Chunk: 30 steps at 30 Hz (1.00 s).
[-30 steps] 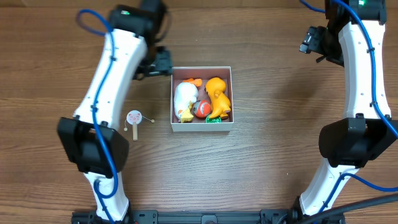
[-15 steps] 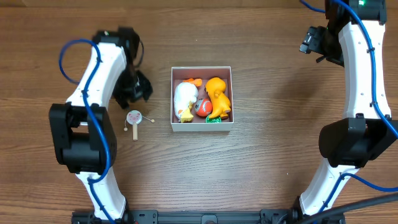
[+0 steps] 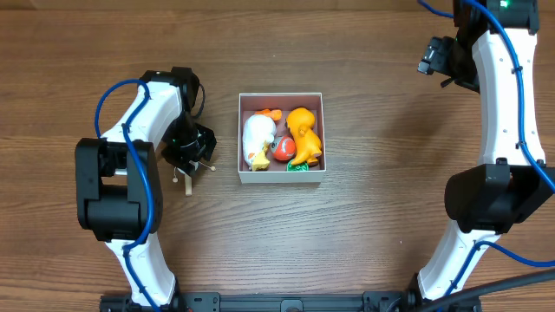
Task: Pack container
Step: 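Move the left gripper back to the pig rattle beside the box, then close the left gripper on the rattle's wooden handle and lift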
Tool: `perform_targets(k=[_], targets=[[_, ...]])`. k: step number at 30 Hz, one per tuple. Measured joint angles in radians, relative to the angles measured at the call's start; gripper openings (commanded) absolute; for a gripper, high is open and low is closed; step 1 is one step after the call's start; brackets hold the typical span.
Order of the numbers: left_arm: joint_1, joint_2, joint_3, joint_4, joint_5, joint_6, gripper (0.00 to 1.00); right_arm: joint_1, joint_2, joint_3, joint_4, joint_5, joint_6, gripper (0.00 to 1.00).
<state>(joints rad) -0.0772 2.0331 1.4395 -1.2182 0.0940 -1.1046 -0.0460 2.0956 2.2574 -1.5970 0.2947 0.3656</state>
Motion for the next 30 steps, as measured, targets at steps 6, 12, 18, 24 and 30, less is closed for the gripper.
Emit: perform_targets(k=[6, 12, 18, 24, 30], targets=[[-0.014, 0.0, 0.0, 0.019, -0.001, 0.04, 0.56, 0.0, 0.0, 0.0, 0.0, 0.0, 0.0, 1.0], [-0.021, 0.0, 0.0, 0.019, -0.005, 0.077, 0.56, 0.0, 0.0, 0.0, -0.001, 0.0, 0.0, 1.0], [-0.021, 0.0, 0.0, 0.005, -0.009, 0.132, 0.53, 0.0, 0.0, 0.0, 0.0, 0.0, 0.0, 1.0], [-0.021, 0.0, 0.0, -0.069, -0.024, 0.194, 0.56, 0.0, 0.0, 0.0, -0.001, 0.0, 0.0, 1.0], [-0.021, 0.0, -0.001, -0.079, -0.065, 0.393, 0.5, 0.0, 0.0, 0.0, 0.0, 0.0, 0.0, 1.0]])
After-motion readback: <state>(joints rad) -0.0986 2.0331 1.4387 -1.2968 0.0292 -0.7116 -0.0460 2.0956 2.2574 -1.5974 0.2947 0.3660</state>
